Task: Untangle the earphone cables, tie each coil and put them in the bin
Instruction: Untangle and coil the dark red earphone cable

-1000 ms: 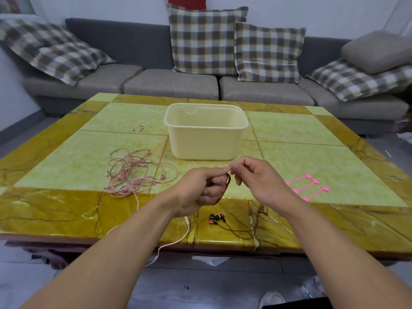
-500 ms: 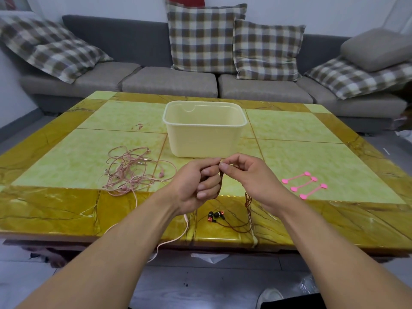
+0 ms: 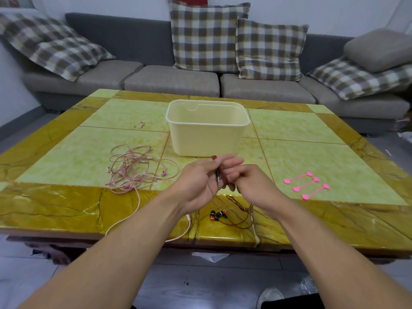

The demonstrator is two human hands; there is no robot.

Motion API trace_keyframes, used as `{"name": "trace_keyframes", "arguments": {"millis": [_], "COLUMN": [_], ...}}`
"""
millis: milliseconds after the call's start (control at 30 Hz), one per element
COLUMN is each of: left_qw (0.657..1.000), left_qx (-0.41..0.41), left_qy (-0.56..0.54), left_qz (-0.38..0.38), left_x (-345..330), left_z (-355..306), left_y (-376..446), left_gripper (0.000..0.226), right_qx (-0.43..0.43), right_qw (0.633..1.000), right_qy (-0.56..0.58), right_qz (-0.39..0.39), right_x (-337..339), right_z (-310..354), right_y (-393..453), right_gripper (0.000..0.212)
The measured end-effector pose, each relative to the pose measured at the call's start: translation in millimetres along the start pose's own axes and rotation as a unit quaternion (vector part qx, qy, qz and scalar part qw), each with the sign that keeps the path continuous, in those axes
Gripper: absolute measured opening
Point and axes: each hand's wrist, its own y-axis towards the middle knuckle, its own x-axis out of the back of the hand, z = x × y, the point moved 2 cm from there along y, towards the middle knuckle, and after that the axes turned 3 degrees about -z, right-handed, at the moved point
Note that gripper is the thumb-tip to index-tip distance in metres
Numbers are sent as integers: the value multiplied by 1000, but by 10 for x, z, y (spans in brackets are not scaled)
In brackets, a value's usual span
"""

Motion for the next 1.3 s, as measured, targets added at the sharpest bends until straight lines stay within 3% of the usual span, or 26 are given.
{"name": "trace_keyframes", "arguments": {"millis": [200,300,400,500,600,667,800,933,1033,1133,1300], "left_qw": [998,989,945,871,826,820,905,968,985,998,992], "left_qx": [-53,-111,-159,-143,-101,-58,21,57,51,25,-17], "left_qy": [-20,61,263,458,545,564,424,234,140,42,-125], "left_qz": [-32,-79,-109,-108,-106,-81,31,74,81,37,-26], "left_x": [94,179,330,408,408,385,223,118,94,99,110], "left_z": [33,10,-51,-13,25,13,39,-19,-54,-101,-191], "left_y": [68,105,123,137,143,108,9,-13,-21,-4,39], "left_gripper": [45,53,58,47,40,38,62,42,29,29,31], "right_qx": [15,29,46,87,98,103,101,65,19,-25,-23], "right_qw": [995,988,973,968,984,992,993,990,995,997,994], "right_qy": [-82,-126,-190,-212,-129,-65,5,62,69,79,61], "right_qz": [48,87,124,104,79,37,-64,-110,-70,13,84], "right_x": [-26,-40,-54,3,123,220,327,385,351,283,205], "right_z": [37,45,56,150,208,198,105,7,-94,-148,-93], "right_y": [-25,-70,-151,-209,-210,-179,-84,-17,12,-6,-62], "right_gripper": [42,32,25,21,19,20,22,21,22,23,25]}}
